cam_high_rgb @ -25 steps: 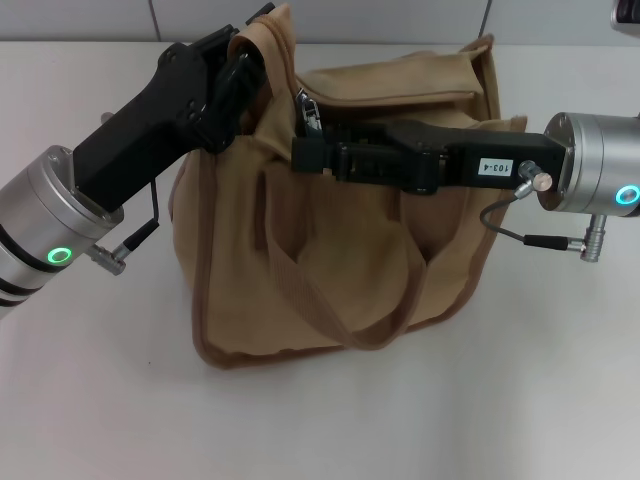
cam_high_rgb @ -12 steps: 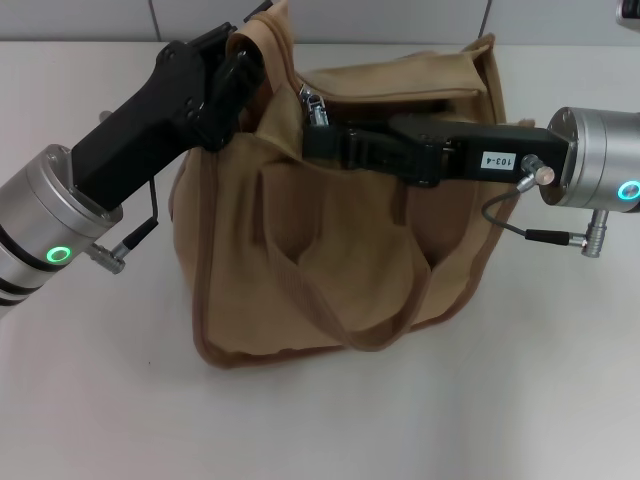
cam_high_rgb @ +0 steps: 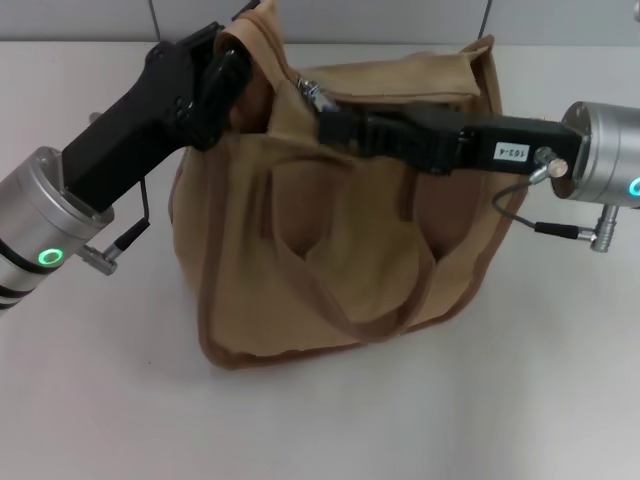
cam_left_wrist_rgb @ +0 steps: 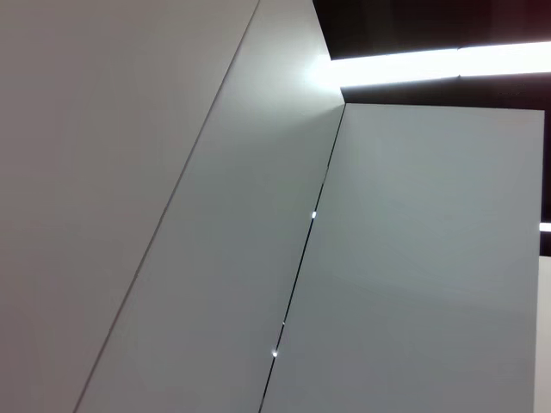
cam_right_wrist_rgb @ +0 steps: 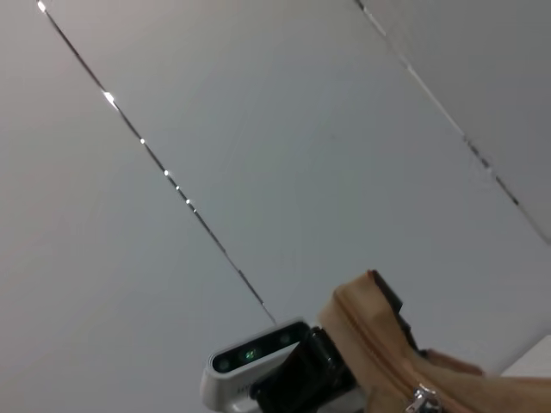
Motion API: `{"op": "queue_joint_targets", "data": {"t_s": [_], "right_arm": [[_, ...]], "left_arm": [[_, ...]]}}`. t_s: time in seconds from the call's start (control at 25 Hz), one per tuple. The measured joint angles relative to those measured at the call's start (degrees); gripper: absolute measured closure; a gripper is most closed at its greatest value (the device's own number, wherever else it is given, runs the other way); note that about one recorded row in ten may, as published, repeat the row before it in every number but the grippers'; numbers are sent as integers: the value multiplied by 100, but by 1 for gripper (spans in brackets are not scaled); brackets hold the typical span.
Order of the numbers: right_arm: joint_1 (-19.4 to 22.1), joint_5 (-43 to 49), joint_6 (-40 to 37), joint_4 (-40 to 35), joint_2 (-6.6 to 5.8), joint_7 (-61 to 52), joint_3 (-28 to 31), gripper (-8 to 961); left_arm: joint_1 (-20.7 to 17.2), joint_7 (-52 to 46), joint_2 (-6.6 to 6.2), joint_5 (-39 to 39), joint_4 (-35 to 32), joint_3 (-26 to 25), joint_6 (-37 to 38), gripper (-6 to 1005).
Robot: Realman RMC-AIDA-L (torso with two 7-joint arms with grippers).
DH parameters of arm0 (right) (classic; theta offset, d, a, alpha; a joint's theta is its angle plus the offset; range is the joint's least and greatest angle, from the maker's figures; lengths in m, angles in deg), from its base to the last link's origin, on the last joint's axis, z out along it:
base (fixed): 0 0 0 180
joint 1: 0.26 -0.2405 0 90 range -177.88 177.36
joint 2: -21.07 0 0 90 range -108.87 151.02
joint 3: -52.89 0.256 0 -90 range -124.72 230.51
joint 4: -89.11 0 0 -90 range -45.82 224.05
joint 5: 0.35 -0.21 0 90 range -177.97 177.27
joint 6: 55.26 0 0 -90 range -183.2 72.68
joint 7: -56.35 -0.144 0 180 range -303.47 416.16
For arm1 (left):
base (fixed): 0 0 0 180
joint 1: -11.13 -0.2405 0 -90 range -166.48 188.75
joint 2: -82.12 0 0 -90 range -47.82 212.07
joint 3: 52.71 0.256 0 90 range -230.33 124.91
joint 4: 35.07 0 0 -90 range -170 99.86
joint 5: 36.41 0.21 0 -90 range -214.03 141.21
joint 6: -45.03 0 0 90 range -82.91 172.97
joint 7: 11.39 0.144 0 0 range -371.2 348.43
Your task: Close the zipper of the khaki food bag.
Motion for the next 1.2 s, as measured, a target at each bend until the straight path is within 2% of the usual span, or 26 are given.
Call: {"op": "queue_joint_targets", "data": {"t_s": [0.28, 0.8, 0.96, 1.04, 1.08, 1.2], "right_arm": [[44, 7, 14, 46, -57, 22, 266, 943], [50, 108, 213, 51, -80, 21, 351, 944], [164, 348, 228, 96, -99, 22, 711, 943], [250, 484, 231, 114, -109, 24, 985, 943], [355, 629, 232, 120, -117, 24, 1302, 943], [462, 788, 233, 119, -131, 24, 1624, 930]], "left_arm": [[-248, 0, -30, -2, -92, -104, -4, 968], [-302, 0, -43, 1, -143, -205, -4, 968], [-404, 0, -44, 4, -218, -378, -22, 968], [-471, 0, -49, 3, -278, -511, -54, 968], [-521, 0, -51, 3, -319, -604, -85, 968], [-549, 0, -51, 3, -338, -663, -116, 967]]}}
